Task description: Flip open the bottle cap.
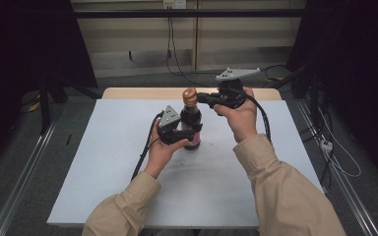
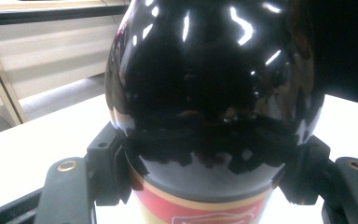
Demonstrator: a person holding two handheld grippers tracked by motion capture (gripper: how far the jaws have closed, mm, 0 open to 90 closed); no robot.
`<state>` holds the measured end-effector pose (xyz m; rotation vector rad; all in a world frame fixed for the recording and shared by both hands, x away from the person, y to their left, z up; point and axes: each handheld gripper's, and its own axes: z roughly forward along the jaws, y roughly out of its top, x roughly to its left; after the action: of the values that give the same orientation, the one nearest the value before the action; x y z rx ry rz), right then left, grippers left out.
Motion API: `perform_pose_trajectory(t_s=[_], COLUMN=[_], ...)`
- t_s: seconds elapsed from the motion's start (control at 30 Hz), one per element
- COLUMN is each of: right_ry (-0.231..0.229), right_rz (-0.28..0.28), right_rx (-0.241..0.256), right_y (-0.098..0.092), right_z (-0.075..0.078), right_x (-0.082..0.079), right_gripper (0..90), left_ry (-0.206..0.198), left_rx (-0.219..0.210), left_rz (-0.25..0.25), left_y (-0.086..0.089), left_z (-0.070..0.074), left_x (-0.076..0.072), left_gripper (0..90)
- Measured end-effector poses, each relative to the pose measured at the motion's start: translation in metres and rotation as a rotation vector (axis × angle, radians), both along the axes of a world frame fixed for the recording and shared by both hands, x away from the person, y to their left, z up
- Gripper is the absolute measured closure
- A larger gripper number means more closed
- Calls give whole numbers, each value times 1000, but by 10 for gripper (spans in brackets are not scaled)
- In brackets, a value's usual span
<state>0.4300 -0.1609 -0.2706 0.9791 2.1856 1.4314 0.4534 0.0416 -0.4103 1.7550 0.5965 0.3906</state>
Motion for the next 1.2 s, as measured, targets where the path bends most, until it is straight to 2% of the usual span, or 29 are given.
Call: perform_pose_trajectory(t_s=[0.57,0.67,0.9,1.2], right_ry=[2,-2,9,5], right_rz=[-11,-12,-8,-2], right_rx=[2,-2,25,13], right_y=[0,1,1,1], right_z=[-1,0,0,1], right_x=[-2,-3,-2,-2], right_gripper=[900,900,900,900], left_ry=[1,-2,-1,-4], left_rx=[-8,3,-1,2], left_rz=[1,-3,3,3], left_y=[-1,0,0,0], left_z=[0,0,0,0], left_x=[0,0,-1,-1], left_gripper=[306,306,307,306])
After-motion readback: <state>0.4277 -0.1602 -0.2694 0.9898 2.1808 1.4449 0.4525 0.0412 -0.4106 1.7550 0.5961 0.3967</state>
